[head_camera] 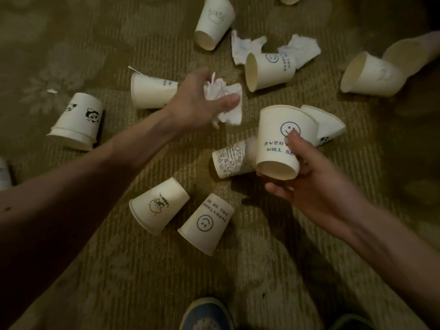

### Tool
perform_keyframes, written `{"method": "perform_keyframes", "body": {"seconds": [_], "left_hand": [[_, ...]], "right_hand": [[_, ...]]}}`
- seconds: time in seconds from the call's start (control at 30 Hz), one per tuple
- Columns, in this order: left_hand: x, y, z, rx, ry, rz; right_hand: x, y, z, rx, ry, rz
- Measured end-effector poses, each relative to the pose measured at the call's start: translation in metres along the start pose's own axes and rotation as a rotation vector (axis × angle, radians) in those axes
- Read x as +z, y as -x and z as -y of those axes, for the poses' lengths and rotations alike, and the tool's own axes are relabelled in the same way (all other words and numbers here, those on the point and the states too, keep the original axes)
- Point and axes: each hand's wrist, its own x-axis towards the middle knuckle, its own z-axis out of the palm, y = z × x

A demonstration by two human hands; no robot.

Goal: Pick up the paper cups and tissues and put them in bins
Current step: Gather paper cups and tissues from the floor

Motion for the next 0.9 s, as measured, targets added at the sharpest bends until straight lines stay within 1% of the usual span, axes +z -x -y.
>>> {"method": "perform_keyframes", "body": {"seconds": [0.1,0.3,0.43,0.53,0.63,0.73,0.8,0.9], "left_hand": [[0.01,0.022,-0.035,0.058,0.228,0.03],[0.065,0.057,-0.106,0.096,0.495,0.152],[0.103,0.082,-0.16,0.101,0.63,0.285],[0.129,0.099,-0.2,0.164,0.534,0.319],[0.158,0.111,-0.242,0.167,0.636,0.393],[0.185,0.124,-0.295,0.206,0.592,0.448],[0.205,0.134,-0.331,0.286,0.545,0.472],[0.244,0.151,-0.382,0.42,0.531,0.492]], "right_hand": [[0.002,0.011,0.012,-0.089,0.035,-0.02],[-0.028,0.059,0.039,-0.288,0.105,-0.076],[-0.064,0.105,0.057,-0.359,0.119,-0.192],[-0.094,0.141,0.068,-0.393,0.073,-0.263],[-0.126,0.181,0.081,-0.444,0.092,-0.33],[-0.158,0.222,0.1,-0.555,0.042,-0.398],[-0.176,0.249,0.115,-0.661,0.024,-0.493],[-0.205,0.288,0.134,-0.799,0.029,-0.687]]}}
